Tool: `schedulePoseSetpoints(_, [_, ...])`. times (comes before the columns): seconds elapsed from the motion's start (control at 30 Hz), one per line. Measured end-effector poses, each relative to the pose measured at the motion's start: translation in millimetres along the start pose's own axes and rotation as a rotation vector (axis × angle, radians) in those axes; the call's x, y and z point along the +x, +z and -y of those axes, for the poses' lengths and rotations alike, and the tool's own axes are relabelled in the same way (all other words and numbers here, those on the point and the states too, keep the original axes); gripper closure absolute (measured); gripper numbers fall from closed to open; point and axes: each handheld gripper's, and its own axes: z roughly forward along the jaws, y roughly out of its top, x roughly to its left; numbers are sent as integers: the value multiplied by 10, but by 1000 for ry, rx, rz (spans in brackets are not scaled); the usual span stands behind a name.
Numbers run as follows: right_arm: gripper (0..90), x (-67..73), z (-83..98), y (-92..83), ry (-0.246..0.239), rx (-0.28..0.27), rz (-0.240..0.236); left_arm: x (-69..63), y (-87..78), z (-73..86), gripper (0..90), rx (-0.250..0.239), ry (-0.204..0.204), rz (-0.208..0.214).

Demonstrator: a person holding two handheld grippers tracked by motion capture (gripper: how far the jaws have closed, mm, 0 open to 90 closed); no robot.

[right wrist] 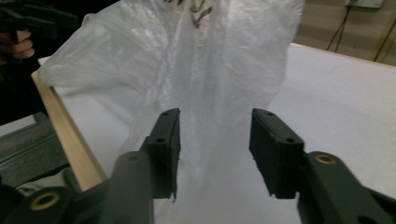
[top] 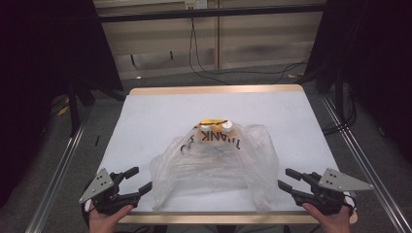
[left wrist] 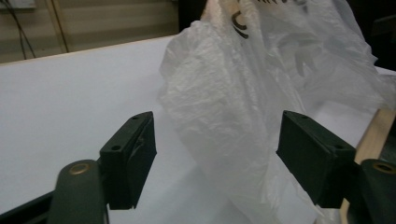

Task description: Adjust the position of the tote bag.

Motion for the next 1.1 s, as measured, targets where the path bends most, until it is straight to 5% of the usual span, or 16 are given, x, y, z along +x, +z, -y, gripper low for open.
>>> schedulePoseSetpoints(0.17, [646, 119, -4, 44, -30, 46, -59, -49, 25, 4, 322, 16, 10, 44])
schedulePoseSetpoints(0.37, [699, 217, 33, 107, -44, 106, -127, -68, 4, -10, 355, 17, 11, 35])
schedulePoseSetpoints(0.83, [565, 337, 167, 240, -65, 242, -226, -136, 40, -13, 381, 66, 40, 69])
schedulePoseSetpoints(1.1, [512, 349, 183, 354, -84, 310, -237, -147, 61, -4, 363, 73, 26, 86])
